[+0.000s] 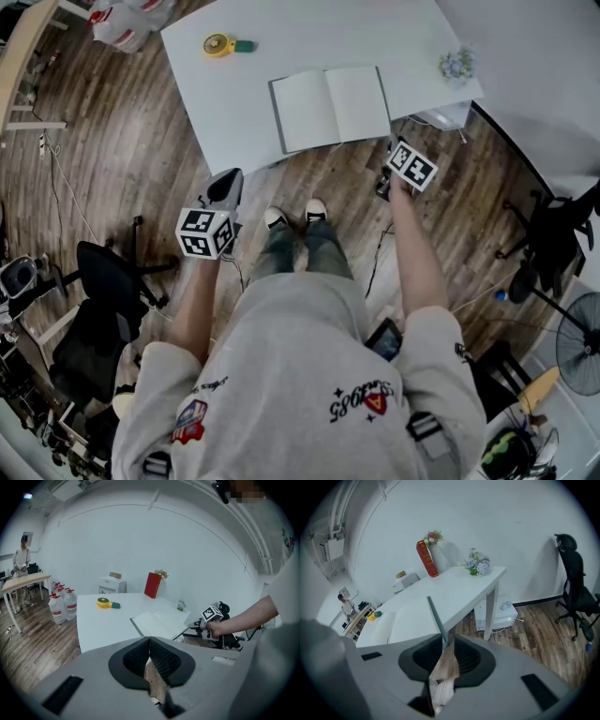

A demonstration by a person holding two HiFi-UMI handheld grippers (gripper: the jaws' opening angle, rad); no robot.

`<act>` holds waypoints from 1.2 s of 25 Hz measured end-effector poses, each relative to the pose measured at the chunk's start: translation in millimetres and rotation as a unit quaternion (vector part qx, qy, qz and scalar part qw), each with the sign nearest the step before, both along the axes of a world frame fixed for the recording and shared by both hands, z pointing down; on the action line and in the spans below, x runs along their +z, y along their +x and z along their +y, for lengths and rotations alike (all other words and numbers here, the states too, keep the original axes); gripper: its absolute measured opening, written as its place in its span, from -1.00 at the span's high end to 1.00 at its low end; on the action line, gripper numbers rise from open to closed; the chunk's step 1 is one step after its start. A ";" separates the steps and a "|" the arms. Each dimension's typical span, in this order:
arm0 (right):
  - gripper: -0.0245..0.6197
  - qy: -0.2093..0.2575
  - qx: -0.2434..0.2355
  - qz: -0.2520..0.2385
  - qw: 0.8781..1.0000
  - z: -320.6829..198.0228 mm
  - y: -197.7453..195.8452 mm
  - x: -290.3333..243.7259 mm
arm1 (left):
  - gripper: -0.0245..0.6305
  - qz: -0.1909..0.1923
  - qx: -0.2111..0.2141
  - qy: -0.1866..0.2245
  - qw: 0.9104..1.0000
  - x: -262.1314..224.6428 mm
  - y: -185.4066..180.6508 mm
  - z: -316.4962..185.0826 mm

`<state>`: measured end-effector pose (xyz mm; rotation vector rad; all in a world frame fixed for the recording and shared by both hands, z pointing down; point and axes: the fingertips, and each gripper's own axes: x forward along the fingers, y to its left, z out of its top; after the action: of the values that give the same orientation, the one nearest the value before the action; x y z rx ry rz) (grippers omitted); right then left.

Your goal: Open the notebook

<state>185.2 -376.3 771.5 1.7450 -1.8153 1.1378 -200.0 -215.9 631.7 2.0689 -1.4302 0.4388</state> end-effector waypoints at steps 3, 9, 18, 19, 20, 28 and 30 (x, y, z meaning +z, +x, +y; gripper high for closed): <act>0.81 0.025 -0.003 0.012 1.000 7.4 -0.5 -17.0 | 0.91 0.001 0.004 0.009 1.000 -5.2 -0.2 -0.1; 0.91 0.068 -0.039 0.003 0.997 22.2 -22.6 -60.0 | 0.91 0.001 0.013 0.033 0.999 -25.9 2.3 -8.4; 0.91 0.155 -0.134 0.028 0.978 39.2 -57.8 -147.7 | 0.91 0.002 0.041 0.092 0.995 -77.1 26.7 -25.9; 0.91 0.167 -0.145 0.033 0.975 41.0 -61.9 -159.7 | 0.91 0.003 0.044 0.098 0.994 -83.0 30.3 -27.9; 0.91 0.180 -0.155 0.037 0.971 43.0 -66.3 -171.7 | 0.91 0.003 0.048 0.105 0.993 -88.8 33.9 -29.7; 0.91 0.276 -0.209 0.057 0.936 61.2 -96.2 -259.0 | 0.91 0.004 0.072 0.157 0.985 -135.7 57.0 -39.4; 0.91 0.294 -0.215 0.057 0.930 66.4 -100.8 -277.8 | 0.91 0.003 0.076 0.170 0.982 -148.0 60.8 -40.2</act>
<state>84.4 -309.8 493.6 1.5125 -2.4636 0.3244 -139.2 -256.1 483.7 2.4613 -1.4278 0.2601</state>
